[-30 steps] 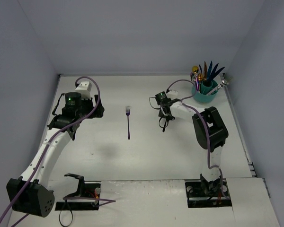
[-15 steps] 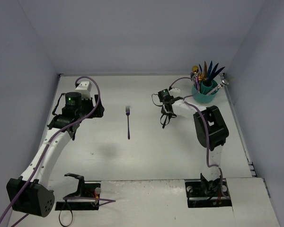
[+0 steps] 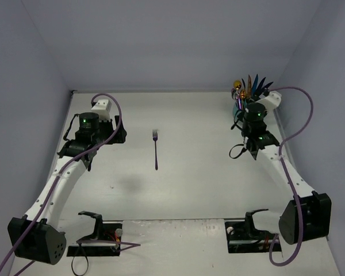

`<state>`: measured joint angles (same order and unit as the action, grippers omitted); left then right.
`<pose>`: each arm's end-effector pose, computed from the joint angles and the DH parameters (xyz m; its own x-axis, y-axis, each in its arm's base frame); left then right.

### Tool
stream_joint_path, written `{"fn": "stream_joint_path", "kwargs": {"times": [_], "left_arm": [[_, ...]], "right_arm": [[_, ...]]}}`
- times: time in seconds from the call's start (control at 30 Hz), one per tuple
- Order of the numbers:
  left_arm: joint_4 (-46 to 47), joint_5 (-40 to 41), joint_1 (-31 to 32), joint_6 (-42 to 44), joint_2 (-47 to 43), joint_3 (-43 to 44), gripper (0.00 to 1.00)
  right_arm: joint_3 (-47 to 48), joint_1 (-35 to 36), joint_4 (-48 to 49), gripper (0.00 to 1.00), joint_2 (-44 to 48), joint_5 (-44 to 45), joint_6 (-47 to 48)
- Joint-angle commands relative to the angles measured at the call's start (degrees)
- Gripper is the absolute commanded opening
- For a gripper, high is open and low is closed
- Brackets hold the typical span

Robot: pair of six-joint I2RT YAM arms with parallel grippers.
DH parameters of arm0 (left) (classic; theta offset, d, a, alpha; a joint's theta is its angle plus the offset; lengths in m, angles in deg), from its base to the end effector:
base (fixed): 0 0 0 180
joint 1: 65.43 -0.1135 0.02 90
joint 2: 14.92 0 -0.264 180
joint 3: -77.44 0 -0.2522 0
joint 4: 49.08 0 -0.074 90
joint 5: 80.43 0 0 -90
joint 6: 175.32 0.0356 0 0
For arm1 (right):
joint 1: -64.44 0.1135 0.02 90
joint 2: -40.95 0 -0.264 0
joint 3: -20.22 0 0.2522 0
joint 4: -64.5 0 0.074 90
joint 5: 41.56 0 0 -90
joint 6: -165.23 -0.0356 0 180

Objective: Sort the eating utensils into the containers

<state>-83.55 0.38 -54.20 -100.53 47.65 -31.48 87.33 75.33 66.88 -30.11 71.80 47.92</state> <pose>0.2401 -0.0535 0.3374 -0.5017 -0.1644 -0.8493 0.2088 0.9297 -0.3033 0.2900 0.0414 0.3429 0.0751 0.4434 -0.8932 0.2041 0.8699 0.4490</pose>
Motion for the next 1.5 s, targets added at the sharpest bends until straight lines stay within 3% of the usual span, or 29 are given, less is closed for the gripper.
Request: {"fn": "stream_joint_path", "kwargs": {"times": [0.0, 0.23, 0.6, 1.07, 1.47], "left_arm": [[3.22, -0.55, -0.33, -0.18, -1.56, 1.11, 0.72], [3.39, -0.22, -0.33, -0.01, -1.23, 0.95, 0.72], [3.39, 0.14, -0.33, 0.17, -0.08, 1.04, 0.72], [3.31, -0.55, -0.33, 0.00, 1.67, 1.12, 0.72], [3.48, -0.83, -0.33, -0.09, 1.82, 1.17, 0.72]], "right_arm": [[-2.05, -6.28, 13.81, 0.00, 0.89, 1.75, 6.74], [-1.62, -15.39, 28.92, 0.00, -6.97, -2.34, 8.10], [5.24, -18.60, 44.62, 0.00, -22.98, -6.19, 11.76], [9.26, -19.77, 50.72, 0.00, -34.14, -9.37, 9.79], [7.52, -19.81, 53.23, 0.00, -37.90, -10.96, 6.49]]}}
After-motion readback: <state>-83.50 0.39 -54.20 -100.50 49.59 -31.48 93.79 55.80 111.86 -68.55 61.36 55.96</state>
